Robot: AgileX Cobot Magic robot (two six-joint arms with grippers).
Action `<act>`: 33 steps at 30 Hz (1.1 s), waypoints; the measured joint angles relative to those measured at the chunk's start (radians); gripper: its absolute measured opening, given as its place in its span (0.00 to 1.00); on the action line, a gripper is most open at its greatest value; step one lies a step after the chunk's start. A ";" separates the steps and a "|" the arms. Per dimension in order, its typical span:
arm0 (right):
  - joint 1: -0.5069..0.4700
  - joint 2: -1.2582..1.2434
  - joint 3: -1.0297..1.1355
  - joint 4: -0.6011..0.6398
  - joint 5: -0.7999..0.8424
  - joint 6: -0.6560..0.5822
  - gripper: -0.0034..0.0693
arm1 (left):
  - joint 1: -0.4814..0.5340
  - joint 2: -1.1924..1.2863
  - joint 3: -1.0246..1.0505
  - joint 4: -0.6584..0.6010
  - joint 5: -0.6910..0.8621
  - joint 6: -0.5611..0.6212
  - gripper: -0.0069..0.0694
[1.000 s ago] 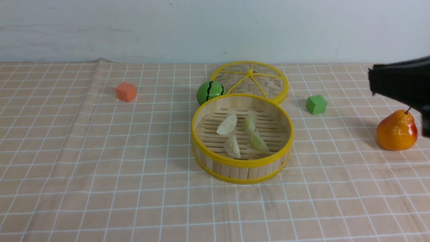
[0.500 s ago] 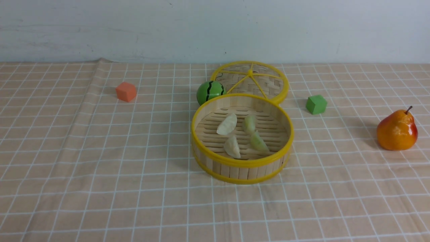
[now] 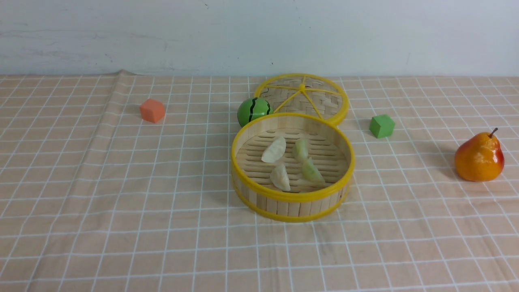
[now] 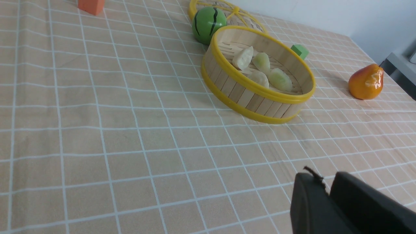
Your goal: Put the dumplings into the steamer on the table with the brown tablecloth.
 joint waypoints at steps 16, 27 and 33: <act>-0.473 -0.474 0.743 -0.321 -0.243 0.392 0.05 | -0.001 0.000 0.000 0.000 -0.001 0.000 0.23; -0.551 -0.573 0.897 -0.378 -0.190 0.491 0.05 | -0.001 0.000 0.000 0.000 -0.002 0.000 0.24; -0.530 -0.575 0.895 -0.379 -0.174 0.492 0.02 | -0.001 0.000 0.000 0.000 -0.002 0.000 0.25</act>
